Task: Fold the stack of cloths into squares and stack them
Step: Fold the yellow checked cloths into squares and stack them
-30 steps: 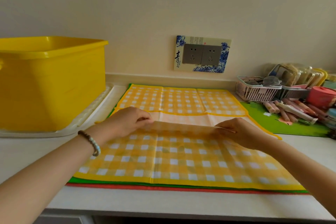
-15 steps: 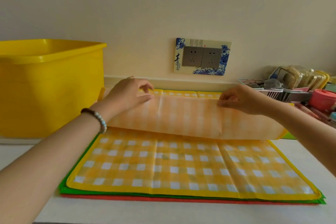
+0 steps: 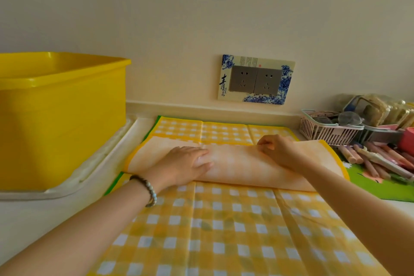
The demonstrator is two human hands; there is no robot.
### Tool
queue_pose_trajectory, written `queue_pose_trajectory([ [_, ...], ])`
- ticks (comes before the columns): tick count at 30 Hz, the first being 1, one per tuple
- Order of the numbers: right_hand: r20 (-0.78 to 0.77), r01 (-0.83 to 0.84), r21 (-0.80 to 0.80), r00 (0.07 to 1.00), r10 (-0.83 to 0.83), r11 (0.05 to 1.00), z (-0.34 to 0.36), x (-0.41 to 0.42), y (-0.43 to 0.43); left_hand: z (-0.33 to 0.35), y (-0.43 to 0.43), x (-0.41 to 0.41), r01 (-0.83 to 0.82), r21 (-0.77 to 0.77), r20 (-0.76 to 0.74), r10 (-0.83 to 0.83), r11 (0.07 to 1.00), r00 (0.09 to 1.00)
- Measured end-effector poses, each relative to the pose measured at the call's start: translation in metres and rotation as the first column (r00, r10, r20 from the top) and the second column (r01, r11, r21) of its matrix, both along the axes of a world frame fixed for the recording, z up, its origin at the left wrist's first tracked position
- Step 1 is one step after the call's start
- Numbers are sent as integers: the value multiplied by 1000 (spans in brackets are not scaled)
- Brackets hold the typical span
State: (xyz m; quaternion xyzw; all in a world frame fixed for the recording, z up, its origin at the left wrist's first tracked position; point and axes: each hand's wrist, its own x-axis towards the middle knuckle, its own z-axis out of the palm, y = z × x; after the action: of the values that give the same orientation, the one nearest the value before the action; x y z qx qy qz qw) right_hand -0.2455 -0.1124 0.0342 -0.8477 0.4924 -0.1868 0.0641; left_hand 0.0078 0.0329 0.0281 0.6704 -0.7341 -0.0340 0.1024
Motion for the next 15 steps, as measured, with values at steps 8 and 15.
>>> queue_pose_trajectory([
  [8,67,16,-51,998,-12,999,-8,43,17,-23,-12,6,-33,106,-2,33,994,999],
  [15,-95,-98,9,991,98,995,-37,96,61,-33,-15,8,-33,108,-42,38,994,998],
])
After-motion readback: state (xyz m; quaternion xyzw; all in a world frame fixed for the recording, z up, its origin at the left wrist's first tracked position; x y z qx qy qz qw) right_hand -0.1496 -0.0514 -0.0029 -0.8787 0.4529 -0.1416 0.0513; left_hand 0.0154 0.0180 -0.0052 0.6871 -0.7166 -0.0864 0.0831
